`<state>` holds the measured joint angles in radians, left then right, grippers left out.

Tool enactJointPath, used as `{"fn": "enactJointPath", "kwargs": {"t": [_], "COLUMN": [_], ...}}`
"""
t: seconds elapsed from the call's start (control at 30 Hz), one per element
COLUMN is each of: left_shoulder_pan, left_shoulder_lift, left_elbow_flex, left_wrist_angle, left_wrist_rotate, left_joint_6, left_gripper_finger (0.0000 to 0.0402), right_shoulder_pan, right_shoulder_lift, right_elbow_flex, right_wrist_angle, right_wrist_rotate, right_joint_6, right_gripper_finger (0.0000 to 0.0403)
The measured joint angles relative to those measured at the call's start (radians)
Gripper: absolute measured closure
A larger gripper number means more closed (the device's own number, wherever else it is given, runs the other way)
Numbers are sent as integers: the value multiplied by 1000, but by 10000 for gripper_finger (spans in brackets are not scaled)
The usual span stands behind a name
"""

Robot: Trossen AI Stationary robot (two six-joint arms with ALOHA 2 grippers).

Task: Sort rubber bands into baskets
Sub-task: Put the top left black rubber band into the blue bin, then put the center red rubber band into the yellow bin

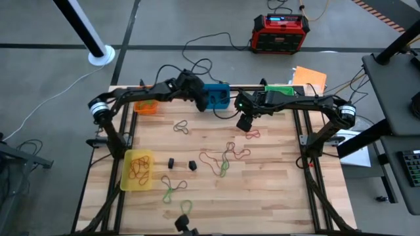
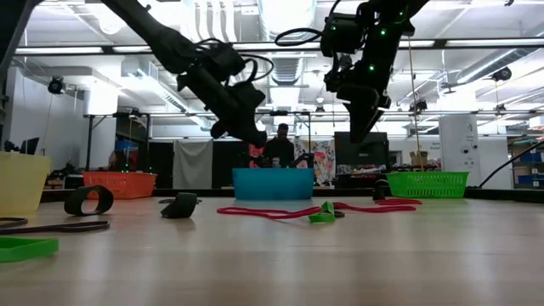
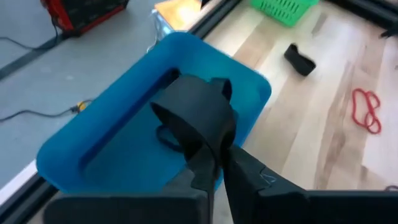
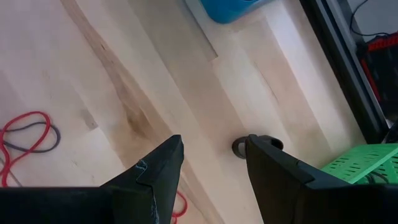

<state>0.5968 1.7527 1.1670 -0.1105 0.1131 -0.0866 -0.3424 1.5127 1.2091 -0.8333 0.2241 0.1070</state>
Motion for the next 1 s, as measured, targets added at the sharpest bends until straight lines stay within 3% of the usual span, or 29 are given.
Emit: {"fn": "enactJointPath", "kwargs": {"t": [0.5,0.7,0.83,1.0], "left_shoulder_pan": [4,-4,-37,-116], "left_shoulder_lift": [18,-1,-56,-191], "left_elbow_flex": [50,50,50,8], "left_wrist_angle": [-37,-82,-170,-265], "left_wrist_rotate": [-2,12,61,28], "left_joint_6": [10,14,36,69], "left_gripper_finger": [274,265,265,265], "right_shoulder_pan": [0,0,6,67], "right_shoulder_lift": [0,0,-2,-2], "right_elbow_flex": [0,0,-17,-89], "right_wrist_angle": [1,1,8,39], "right_wrist_rotate": [-25,-34,-123,-214], "right_joint_6": [5,16,22,5], "right_gripper_finger": [234,234,234,234]}}
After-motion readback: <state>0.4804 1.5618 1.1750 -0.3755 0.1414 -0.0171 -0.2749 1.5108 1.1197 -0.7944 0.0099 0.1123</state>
